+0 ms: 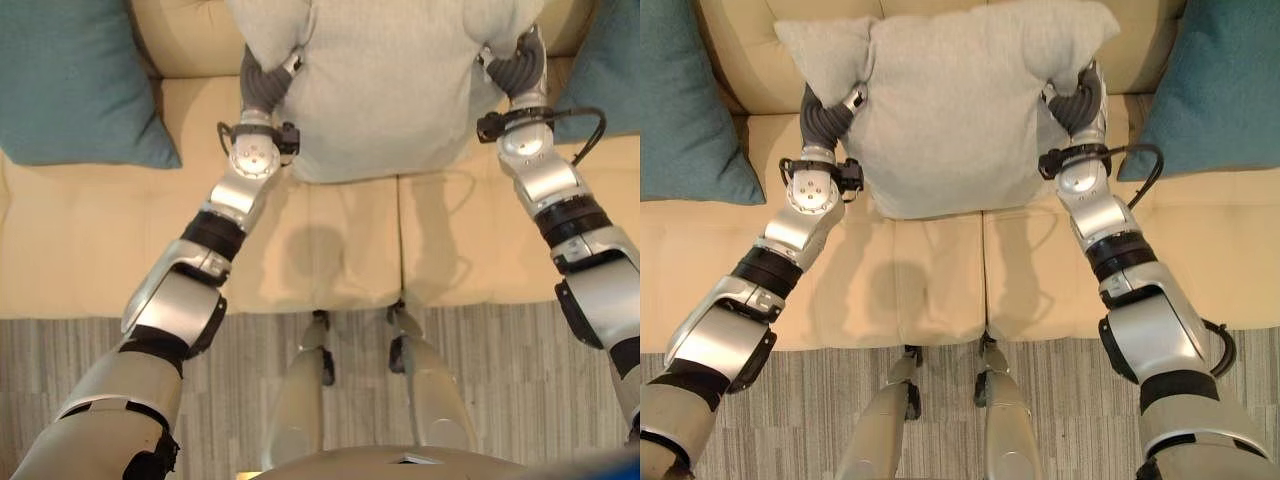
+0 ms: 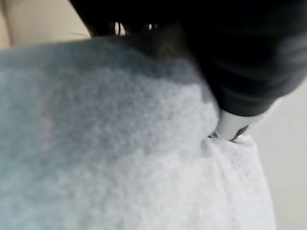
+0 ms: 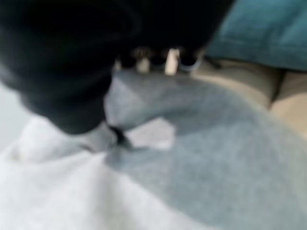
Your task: Pick up all the scattered cushions and arrange them neatly on the sofa.
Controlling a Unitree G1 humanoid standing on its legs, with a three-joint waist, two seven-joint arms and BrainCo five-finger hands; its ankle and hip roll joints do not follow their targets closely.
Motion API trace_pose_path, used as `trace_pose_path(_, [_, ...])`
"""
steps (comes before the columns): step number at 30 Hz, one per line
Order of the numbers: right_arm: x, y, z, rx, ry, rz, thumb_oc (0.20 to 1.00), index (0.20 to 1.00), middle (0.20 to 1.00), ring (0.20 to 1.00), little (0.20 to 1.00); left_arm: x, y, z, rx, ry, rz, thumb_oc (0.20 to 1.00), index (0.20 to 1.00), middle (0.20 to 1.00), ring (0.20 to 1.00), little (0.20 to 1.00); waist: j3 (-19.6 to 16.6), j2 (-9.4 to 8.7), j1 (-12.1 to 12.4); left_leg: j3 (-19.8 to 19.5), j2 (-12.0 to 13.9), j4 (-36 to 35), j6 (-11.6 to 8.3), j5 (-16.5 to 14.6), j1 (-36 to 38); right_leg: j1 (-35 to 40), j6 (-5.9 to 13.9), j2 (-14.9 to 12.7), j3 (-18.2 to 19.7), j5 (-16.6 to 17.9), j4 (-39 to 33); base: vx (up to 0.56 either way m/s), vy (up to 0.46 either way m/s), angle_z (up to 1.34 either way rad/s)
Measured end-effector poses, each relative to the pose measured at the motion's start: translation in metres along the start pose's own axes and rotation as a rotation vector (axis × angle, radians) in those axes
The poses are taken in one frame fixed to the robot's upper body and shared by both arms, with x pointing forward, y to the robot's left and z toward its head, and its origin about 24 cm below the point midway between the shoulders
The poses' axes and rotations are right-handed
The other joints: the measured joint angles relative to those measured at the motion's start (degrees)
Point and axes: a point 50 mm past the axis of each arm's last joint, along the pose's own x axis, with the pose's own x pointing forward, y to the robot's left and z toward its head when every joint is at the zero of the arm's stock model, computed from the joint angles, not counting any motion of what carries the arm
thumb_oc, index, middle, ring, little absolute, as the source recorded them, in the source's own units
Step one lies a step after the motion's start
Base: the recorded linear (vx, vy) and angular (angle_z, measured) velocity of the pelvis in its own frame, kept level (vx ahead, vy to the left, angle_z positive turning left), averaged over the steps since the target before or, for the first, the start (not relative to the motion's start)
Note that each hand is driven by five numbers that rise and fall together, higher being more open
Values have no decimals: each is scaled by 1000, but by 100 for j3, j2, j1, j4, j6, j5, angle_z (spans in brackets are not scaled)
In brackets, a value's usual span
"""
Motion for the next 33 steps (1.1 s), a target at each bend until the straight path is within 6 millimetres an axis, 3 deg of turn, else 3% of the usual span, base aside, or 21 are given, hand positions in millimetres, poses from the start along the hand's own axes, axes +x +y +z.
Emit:
trace_pose_path(5, [13,-8,0,-119,22,4,1000,1000,1000,1000,1000,15,3,8,98,-7,-5,1000,1000,1000,1000,1000,-1,1,24,-7,-6,6,2,41,-77,-103,-1,-16,-15,1,76,-3,0,1])
trace_pose_path(20, [21,-28,-8,-136,119,-60,1000,1000,1000,1000,1000,33,28,21,179,-1,57,1000,1000,1000,1000,1000,-4,7,90,-10,-21,24,3,100,-71,-141,-11,-51,-8,-8,216,0,0,0])
trace_pose_path(27, [26,-71,-16,-180,138,-156,1000,1000,1000,1000,1000,38,63,29,182,-9,143,1000,1000,1000,1000,1000,-4,7,114,-11,-65,22,15,122,-52,-133,-14,-102,-10,-5,250,0,0,0])
trace_pose_path(33, [21,-130,-21,-193,128,-290,1000,1000,1000,1000,1000,32,104,39,221,-56,193,1000,1000,1000,1000,1000,-3,6,99,-4,-96,-106,24,129,317,172,30,-125,-3,-52,251,22,9,-1])
